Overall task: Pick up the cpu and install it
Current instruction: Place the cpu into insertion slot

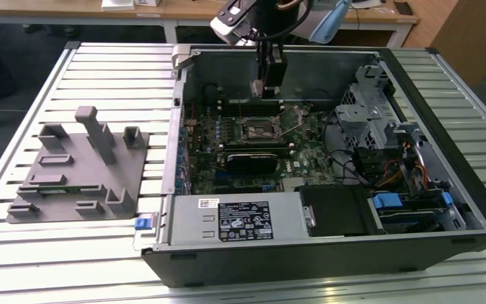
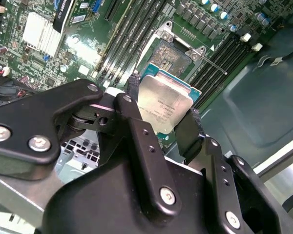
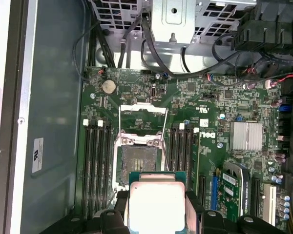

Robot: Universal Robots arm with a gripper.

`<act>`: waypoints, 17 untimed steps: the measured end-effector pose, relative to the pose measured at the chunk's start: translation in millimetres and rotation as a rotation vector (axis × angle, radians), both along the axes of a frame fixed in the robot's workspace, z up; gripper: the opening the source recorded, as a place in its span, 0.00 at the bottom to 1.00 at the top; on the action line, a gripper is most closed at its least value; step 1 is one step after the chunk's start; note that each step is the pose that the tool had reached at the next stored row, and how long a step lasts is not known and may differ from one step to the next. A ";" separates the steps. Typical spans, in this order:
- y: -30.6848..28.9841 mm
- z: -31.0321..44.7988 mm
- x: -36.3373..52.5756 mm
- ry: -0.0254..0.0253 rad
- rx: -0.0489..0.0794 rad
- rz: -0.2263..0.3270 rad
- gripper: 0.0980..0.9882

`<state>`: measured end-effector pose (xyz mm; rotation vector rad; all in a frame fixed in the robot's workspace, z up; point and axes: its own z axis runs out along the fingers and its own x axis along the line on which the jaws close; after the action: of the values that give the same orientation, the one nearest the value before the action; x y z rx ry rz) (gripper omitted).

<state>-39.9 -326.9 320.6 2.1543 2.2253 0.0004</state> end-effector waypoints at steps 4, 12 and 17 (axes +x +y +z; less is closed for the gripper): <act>0.0 -2.2 0.0 0.0000 0.000 0.000 0.50; 0.0 -5.1 0.0 0.0001 0.000 0.000 0.50; 0.0 -8.9 0.0 0.0000 0.000 0.000 0.50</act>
<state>-39.9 -326.9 311.7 2.1543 2.2253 0.0003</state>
